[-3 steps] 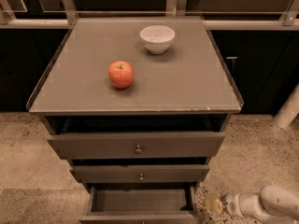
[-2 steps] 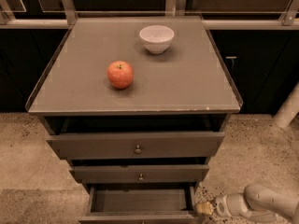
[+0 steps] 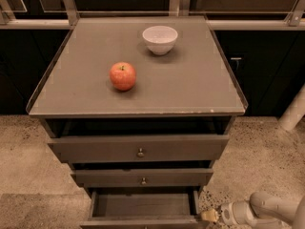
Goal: Close bottom drawer
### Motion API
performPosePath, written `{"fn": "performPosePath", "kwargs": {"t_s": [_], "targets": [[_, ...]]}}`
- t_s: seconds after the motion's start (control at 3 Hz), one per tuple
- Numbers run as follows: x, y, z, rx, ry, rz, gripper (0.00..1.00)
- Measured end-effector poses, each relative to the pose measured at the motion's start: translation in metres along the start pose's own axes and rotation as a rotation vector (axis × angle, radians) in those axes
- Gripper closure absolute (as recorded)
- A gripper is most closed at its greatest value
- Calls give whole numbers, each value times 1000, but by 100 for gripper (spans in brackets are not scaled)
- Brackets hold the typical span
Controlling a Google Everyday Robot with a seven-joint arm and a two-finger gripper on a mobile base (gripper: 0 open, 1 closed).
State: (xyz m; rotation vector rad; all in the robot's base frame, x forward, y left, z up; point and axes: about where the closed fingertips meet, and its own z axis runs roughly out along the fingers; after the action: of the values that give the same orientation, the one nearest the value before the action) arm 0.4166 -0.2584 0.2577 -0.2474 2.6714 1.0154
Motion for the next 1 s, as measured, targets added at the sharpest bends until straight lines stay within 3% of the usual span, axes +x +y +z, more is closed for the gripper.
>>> {"fn": "performPosePath", "kwargs": {"t_s": [0.33, 0.67, 1.0], "targets": [[32, -28, 18, 6, 59, 141, 100], [57, -43, 29, 5, 108, 245, 100], [72, -55, 41, 3, 108, 309, 100]]}}
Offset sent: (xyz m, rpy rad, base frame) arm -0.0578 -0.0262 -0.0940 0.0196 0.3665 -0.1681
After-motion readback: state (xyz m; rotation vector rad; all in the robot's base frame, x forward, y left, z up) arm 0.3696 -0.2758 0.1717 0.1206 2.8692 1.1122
